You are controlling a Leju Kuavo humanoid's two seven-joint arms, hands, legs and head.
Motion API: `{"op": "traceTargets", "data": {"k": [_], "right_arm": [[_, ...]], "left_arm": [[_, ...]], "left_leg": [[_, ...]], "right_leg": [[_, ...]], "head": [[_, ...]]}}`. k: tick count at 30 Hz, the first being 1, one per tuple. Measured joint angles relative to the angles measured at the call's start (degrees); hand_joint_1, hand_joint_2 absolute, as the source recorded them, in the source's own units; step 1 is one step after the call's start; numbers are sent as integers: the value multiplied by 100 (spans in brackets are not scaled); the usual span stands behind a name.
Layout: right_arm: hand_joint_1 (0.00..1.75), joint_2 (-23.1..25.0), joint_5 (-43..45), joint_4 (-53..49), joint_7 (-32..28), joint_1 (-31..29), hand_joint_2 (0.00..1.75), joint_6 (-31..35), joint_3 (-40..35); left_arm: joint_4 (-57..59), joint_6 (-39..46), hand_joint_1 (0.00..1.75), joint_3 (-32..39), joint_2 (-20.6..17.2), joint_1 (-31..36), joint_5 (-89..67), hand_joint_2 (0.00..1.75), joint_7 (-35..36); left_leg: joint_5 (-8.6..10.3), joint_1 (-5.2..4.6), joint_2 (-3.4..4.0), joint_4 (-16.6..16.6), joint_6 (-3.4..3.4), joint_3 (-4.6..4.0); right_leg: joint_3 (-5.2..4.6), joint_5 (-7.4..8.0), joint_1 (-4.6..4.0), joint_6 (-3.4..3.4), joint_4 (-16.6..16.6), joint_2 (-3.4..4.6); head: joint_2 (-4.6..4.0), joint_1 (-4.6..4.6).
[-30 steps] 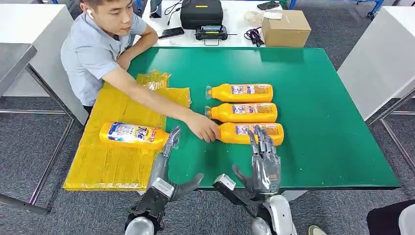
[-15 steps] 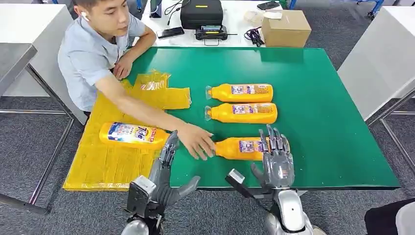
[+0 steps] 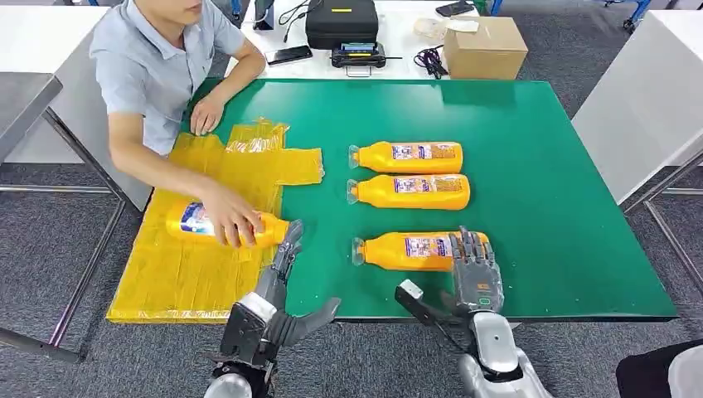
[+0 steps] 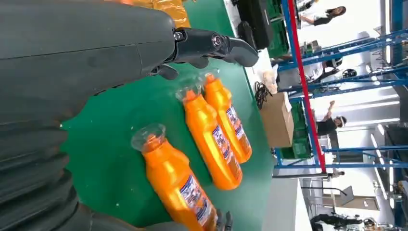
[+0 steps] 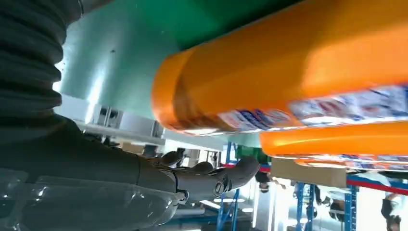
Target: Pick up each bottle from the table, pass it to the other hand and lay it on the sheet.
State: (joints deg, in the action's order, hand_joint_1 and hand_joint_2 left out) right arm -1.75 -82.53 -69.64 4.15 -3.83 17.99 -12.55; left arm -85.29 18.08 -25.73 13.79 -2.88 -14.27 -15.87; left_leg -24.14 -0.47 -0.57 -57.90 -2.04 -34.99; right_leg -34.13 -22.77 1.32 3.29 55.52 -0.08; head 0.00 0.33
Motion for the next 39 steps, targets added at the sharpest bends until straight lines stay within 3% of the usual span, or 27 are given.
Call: {"op": "traceTargets", "data": {"k": [14,20,21,23,24,25,29,30,39], "right_arm": [[0,-160,-409,706,219,-550,175,608,66],[3,-142,-211,1147,-246,-726,175,612,177],[152,-140,-162,1222,-301,-750,175,588,195],[157,-125,-22,1402,-417,-851,175,500,219],[148,-125,28,1511,-470,-905,175,457,232],[159,-125,74,1605,-511,-941,175,424,240],[166,-131,308,1979,-695,-1146,175,334,269],[175,-142,332,2071,-715,-1192,175,328,280],[175,-214,472,2645,-854,-1552,175,328,341]], "left_arm": [[0,44,0,-15,0,4,-144,175,-177],[0,66,0,-37,0,19,-201,175,-227],[2,66,0,-37,0,24,-201,175,-227],[18,63,0,-42,0,49,-201,175,-230],[31,59,0,-48,0,67,-201,175,-232],[44,55,0,-53,0,84,-201,175,-234],[94,42,0,-94,0,136,-175,175,-249],[107,39,0,-101,0,144,-173,175,-256],[236,-7,0,-166,0,224,-114,175,-339]], "left_leg": [[1,0,0,0,0,1],[1,0,0,0,0,1],[1,0,0,0,0,1],[1,0,6,0,0,6],[1,0,6,0,0,8],[1,0,5,0,0,10],[0,0,12,-1,0,21],[0,0,11,-1,-1,27],[0,0,8,0,-2,59]], "right_leg": [[0,1,0,1,0,0],[0,1,0,1,0,0],[0,1,0,1,0,0],[1,1,-1,1,0,2],[3,2,0,1,0,2],[5,2,-1,1,0,2],[10,3,0,1,-1,4],[15,3,0,1,-2,4],[37,4,0,1,-5,4]], "head": [[0,0],[0,0],[0,0],[0,0],[0,0],[0,2],[0,0],[0,0],[0,2]]}}
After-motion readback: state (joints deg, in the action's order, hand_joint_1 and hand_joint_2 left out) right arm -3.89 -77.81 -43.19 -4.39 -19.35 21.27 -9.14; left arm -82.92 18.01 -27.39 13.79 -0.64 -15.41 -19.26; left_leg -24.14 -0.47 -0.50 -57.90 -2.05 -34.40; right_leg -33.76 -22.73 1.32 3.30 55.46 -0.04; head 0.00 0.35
